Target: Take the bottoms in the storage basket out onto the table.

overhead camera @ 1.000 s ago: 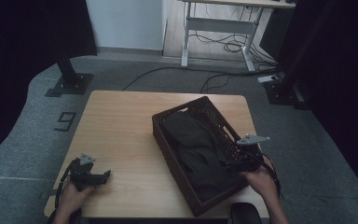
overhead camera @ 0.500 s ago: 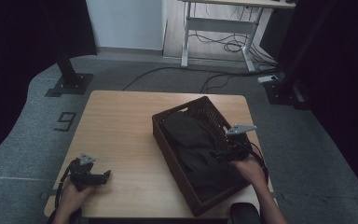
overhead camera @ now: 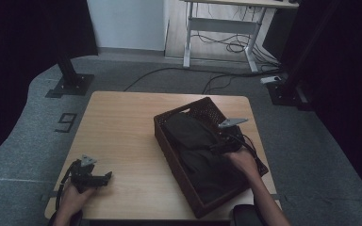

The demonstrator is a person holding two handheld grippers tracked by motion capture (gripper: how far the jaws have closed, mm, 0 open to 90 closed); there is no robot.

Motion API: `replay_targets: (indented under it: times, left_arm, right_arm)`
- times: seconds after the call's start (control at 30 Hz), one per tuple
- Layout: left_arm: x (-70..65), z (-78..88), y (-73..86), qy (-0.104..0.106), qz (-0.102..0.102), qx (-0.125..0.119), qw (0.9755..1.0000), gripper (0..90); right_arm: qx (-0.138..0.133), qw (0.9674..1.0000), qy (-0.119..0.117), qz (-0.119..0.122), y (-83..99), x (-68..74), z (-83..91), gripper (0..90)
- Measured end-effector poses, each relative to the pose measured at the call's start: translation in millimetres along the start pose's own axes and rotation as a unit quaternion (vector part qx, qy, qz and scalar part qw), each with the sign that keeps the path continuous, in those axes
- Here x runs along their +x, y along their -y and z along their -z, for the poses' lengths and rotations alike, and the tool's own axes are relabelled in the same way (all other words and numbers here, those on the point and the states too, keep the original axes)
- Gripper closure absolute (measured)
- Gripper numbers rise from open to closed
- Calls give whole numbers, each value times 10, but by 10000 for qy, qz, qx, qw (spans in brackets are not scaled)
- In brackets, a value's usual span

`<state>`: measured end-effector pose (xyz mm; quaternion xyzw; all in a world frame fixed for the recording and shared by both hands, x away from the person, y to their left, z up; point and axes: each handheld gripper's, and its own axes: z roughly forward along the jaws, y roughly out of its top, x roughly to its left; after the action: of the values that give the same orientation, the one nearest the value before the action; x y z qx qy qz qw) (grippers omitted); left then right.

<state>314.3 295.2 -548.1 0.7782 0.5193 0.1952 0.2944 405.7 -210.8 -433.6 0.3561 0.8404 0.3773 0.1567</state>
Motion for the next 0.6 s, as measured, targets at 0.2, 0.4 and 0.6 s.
replay_targets:
  times: [0.2,0.4,0.6]
  left_arm:
    - [0,0,0,0,1,-1,10000,0]
    - [0,0,0,0,0,0,10000,0]
    - [0,0,0,1,0,-1,10000,0]
  right_arm:
    - [16,9999,-77,-91,-70,-21,-145,0]
    - [107,9998,-129,-107,-134,-34,-303,0]
    - [333,9992,-156,-133,-173,-41,-469,0]
